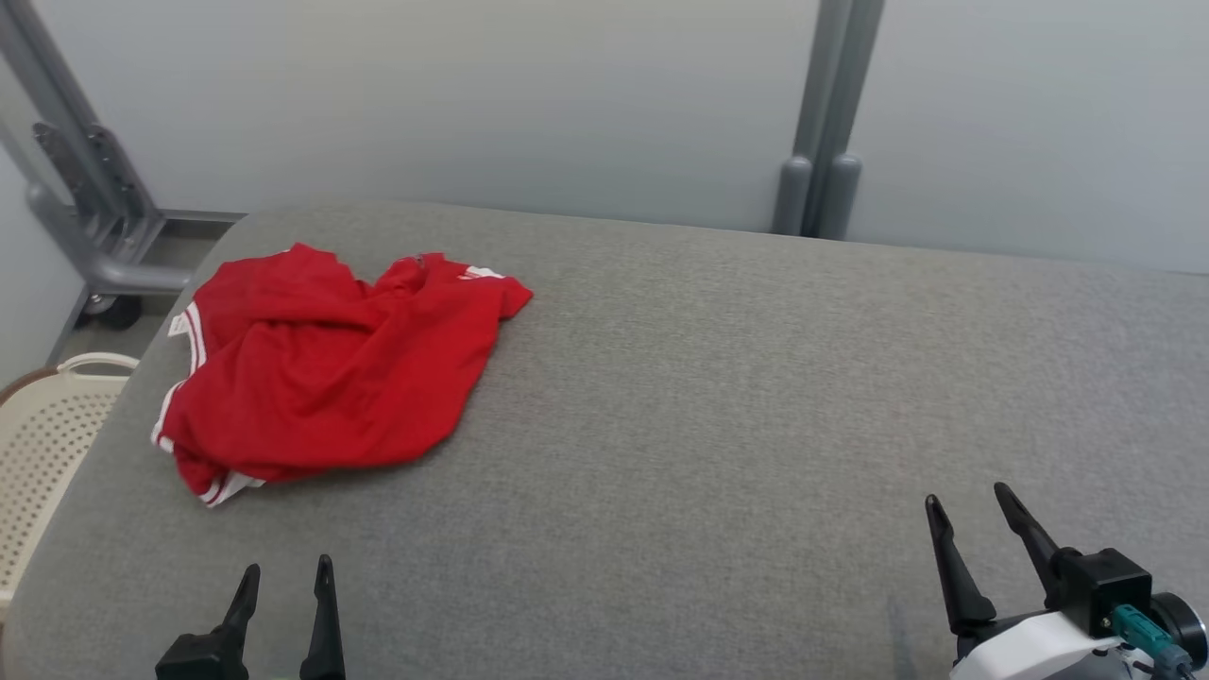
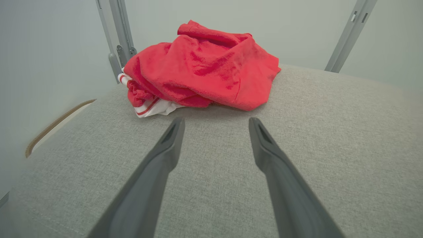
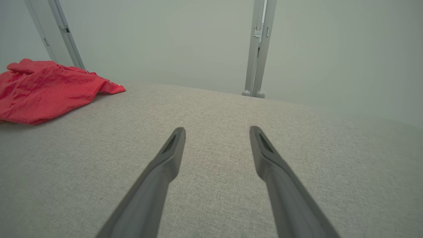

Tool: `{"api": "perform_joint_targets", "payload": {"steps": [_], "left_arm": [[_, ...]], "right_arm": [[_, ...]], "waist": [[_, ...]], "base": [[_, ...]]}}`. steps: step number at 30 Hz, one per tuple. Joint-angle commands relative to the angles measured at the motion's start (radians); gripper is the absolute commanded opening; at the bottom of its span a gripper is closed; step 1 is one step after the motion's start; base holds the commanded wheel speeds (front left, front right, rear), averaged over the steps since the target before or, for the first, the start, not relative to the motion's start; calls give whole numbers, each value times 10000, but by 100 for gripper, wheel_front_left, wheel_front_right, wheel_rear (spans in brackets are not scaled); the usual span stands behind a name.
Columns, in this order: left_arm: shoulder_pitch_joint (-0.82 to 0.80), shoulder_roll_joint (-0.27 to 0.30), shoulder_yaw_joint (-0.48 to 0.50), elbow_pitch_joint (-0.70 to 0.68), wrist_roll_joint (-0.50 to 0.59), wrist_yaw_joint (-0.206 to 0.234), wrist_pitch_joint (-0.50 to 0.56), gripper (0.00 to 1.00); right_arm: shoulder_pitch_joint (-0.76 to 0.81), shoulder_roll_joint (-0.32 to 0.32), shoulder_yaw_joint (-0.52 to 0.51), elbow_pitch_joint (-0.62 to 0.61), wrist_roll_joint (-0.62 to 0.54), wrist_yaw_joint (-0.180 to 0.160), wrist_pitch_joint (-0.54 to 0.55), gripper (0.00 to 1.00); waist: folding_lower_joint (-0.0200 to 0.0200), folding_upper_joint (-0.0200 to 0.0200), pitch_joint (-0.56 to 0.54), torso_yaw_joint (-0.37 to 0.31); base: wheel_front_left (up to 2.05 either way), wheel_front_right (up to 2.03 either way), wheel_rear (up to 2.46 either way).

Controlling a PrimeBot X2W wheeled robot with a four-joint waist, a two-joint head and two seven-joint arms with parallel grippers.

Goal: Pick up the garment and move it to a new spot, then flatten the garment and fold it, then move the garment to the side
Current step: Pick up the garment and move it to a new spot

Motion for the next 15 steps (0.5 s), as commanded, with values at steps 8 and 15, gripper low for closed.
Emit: {"api": "perform_joint_targets", "payload": {"steps": [8,15], "left_arm": [[376,26,437,-211,-35,2,-19,100],[516,16,707,-449,-94,12,-19,100]], "right_arm": [[-250,182,764,206,-76,3,-30,100],[-534,152,1335,352,-22,3,-30,100]], "waist": [[0,113,-299,2155],[0,113,-215,2587]], "base": [[0,0,0],[0,0,0]]}}
